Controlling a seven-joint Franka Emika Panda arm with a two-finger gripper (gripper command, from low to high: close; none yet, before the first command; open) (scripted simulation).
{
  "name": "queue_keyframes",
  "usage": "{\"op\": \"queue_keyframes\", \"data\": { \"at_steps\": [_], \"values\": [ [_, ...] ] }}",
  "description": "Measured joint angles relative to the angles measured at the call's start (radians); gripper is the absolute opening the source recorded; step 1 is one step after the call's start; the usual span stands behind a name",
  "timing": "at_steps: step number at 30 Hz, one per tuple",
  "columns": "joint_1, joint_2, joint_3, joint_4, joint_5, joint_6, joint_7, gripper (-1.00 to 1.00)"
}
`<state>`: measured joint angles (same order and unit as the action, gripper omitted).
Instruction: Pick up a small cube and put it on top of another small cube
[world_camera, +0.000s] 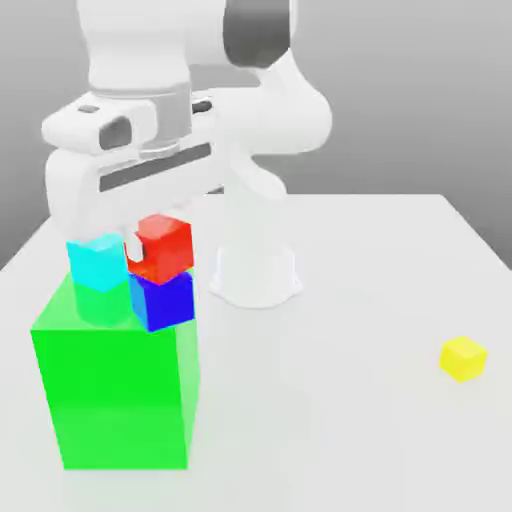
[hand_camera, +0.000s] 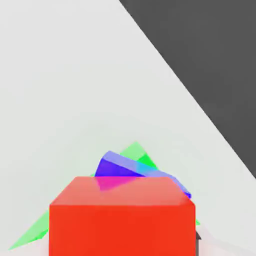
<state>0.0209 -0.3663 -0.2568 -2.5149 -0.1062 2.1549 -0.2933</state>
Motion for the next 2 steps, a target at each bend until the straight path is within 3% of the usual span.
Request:
{"op": "queue_keyframes", "data": {
  "at_steps": [2],
  "values": [
    [0.000, 0.000, 0.000, 0.000, 0.000, 0.000, 0.000, 1.00]
  ]
}}
